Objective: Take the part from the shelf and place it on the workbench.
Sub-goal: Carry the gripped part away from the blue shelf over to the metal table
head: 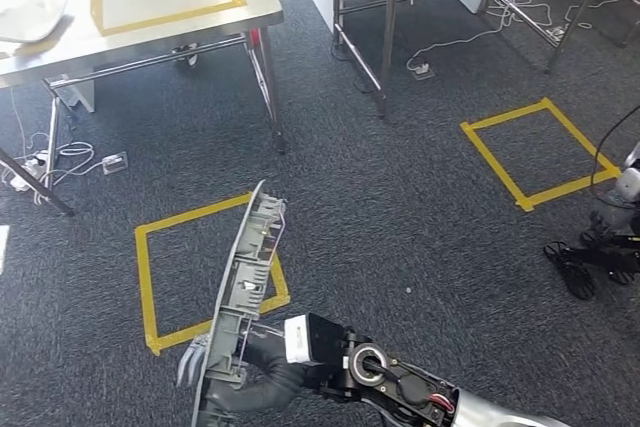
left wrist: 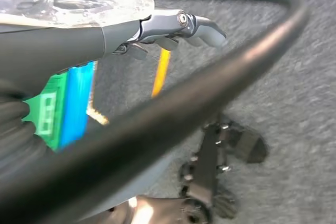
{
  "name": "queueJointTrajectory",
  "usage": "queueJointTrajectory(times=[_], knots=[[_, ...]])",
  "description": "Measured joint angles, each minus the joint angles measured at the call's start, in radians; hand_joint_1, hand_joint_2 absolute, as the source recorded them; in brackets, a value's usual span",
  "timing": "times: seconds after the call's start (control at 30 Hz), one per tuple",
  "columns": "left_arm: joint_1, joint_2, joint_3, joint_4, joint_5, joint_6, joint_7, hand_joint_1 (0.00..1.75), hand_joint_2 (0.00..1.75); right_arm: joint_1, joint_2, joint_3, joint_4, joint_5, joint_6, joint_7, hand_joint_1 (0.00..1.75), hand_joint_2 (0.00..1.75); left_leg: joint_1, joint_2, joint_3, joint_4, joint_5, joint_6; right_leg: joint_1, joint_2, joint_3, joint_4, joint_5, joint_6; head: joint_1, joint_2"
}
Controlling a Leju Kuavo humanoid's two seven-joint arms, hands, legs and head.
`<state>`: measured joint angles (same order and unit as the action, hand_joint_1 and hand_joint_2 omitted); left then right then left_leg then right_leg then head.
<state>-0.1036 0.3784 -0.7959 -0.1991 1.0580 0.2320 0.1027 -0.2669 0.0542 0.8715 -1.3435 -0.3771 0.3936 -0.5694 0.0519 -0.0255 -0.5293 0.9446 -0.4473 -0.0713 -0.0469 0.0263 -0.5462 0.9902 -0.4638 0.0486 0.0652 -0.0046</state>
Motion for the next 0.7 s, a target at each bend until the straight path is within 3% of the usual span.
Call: queueJointTrajectory(times=[0.07,0.13,0.2,0.23,0.27,0.33,0.37,0.43,0.53,0.6,0.67,0.7], knots=[[-0.001,0.001,0.000,0.000,0.002,0.003,0.001,0.00,1.75,-0.007,0.002,0.001,0.001,0.002,0.004,-0.002,1.75,1.75,0.001,0.010,-0.029,0.058,-0.031,-0.001,0.001,-0.011,0.006,-0.008,0.002,-0.016,-0.010,0.000],[-0.002,0.001,0.001,0.000,0.003,0.007,0.000,0.00,1.75,-0.017,0.003,0.001,0.005,0.003,0.003,-0.005,1.75,1.75,-0.003,0.018,-0.108,0.199,-0.087,0.002,0.004,-0.025,0.008,-0.012,0.001,-0.027,-0.019,0.000],[0.001,0.000,0.001,0.000,0.005,0.010,-0.001,0.00,1.75,-0.024,0.005,0.002,0.011,0.006,0.003,-0.007,1.75,1.75,-0.006,0.018,-0.177,0.309,-0.110,0.006,0.009,-0.040,0.009,-0.013,-0.002,-0.034,-0.021,0.000],[0.003,0.000,0.001,0.000,0.005,0.010,0.000,0.00,1.75,-0.026,0.006,0.003,0.014,0.007,0.003,-0.008,1.75,1.75,-0.006,0.019,-0.184,0.309,-0.093,0.008,0.010,-0.046,0.011,-0.013,-0.004,-0.035,-0.022,0.000],[0.004,0.001,0.001,0.000,0.005,0.011,0.000,0.00,1.75,-0.027,0.008,0.005,0.016,0.007,0.003,-0.008,1.75,1.75,-0.007,0.021,-0.170,0.267,-0.059,0.011,0.011,-0.052,0.014,-0.013,-0.006,-0.035,-0.022,0.000],[0.007,0.002,0.001,0.001,0.002,0.018,0.001,0.00,1.75,-0.030,0.013,0.007,0.019,0.007,0.004,-0.008,1.75,1.75,-0.011,0.045,-0.107,0.126,0.010,0.018,0.014,-0.061,0.019,-0.012,-0.011,-0.029,-0.022,0.000],[0.008,0.003,0.001,0.001,0.001,0.020,0.002,0.00,1.75,-0.032,0.015,0.007,0.019,0.007,0.004,-0.009,1.75,1.75,-0.015,0.056,-0.083,0.072,0.028,0.021,0.016,-0.063,0.020,-0.012,-0.013,-0.024,-0.023,0.000],[0.008,0.005,0.002,0.002,0.003,0.020,0.004,0.00,1.75,-0.036,0.018,0.008,0.019,0.007,0.004,-0.009,1.75,1.75,-0.026,0.065,-0.069,0.032,0.030,0.028,0.020,-0.071,0.022,-0.015,-0.016,-0.012,-0.021,0.000],[0.008,0.005,0.004,0.002,0.004,0.019,0.005,0.00,1.75,-0.037,0.019,0.010,0.019,0.007,0.005,-0.006,1.75,1.75,-0.027,0.043,-0.067,0.024,0.032,0.047,0.014,-0.075,0.023,-0.007,-0.032,0.005,-0.014,0.000],[0.007,0.003,0.005,0.002,0.004,0.020,0.005,0.00,1.75,-0.038,0.019,0.011,0.019,0.005,0.006,-0.006,1.75,1.75,-0.025,0.035,-0.061,0.019,0.034,0.060,0.012,-0.052,-0.015,0.079,-0.083,0.008,-0.004,0.000],[0.005,-0.001,0.006,0.002,0.004,0.020,0.005,0.00,1.75,-0.037,0.019,0.012,0.020,0.001,0.010,-0.006,1.75,1.75,-0.030,0.026,-0.060,0.019,0.031,0.068,0.017,-0.036,-0.084,0.223,-0.143,0.006,0.006,0.000],[0.005,-0.002,0.006,0.002,0.004,0.020,0.005,0.00,1.75,-0.035,0.019,0.012,0.021,0.000,0.012,-0.006,1.75,1.75,-0.032,0.020,-0.058,0.019,0.030,0.070,0.019,-0.033,-0.110,0.271,-0.154,0.005,0.009,0.000]])
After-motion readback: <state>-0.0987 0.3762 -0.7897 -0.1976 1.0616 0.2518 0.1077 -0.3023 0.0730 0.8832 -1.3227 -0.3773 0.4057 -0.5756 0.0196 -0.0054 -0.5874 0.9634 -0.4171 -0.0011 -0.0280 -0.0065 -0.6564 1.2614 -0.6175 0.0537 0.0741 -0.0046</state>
